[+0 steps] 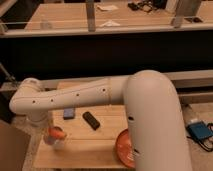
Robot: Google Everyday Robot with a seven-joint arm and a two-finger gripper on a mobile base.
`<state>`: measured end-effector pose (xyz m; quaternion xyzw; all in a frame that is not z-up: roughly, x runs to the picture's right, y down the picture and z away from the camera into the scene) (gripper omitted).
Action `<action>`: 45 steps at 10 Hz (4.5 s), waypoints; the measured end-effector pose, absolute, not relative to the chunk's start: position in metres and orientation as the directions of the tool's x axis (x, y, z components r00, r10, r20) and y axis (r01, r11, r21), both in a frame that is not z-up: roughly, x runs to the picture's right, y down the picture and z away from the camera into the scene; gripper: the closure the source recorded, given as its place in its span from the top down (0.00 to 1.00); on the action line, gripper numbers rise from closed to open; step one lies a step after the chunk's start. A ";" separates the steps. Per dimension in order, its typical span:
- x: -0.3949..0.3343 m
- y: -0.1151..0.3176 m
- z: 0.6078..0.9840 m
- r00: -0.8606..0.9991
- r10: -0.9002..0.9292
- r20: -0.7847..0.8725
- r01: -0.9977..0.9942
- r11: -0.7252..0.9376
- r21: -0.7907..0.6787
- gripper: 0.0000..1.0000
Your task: Place the pepper in the ceramic cup
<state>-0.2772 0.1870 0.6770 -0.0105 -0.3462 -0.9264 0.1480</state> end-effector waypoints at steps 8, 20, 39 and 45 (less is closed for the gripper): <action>-0.278 0.189 0.680 -0.960 -0.255 0.120 0.271 -0.719 0.640 0.18; -0.279 0.192 0.684 -0.965 -0.235 0.118 0.255 -0.723 0.642 0.59; -0.280 0.197 0.685 -0.970 -0.212 0.120 0.239 -0.725 0.646 0.80; -0.280 0.197 0.685 -0.970 -0.212 0.120 0.238 -0.725 0.647 0.80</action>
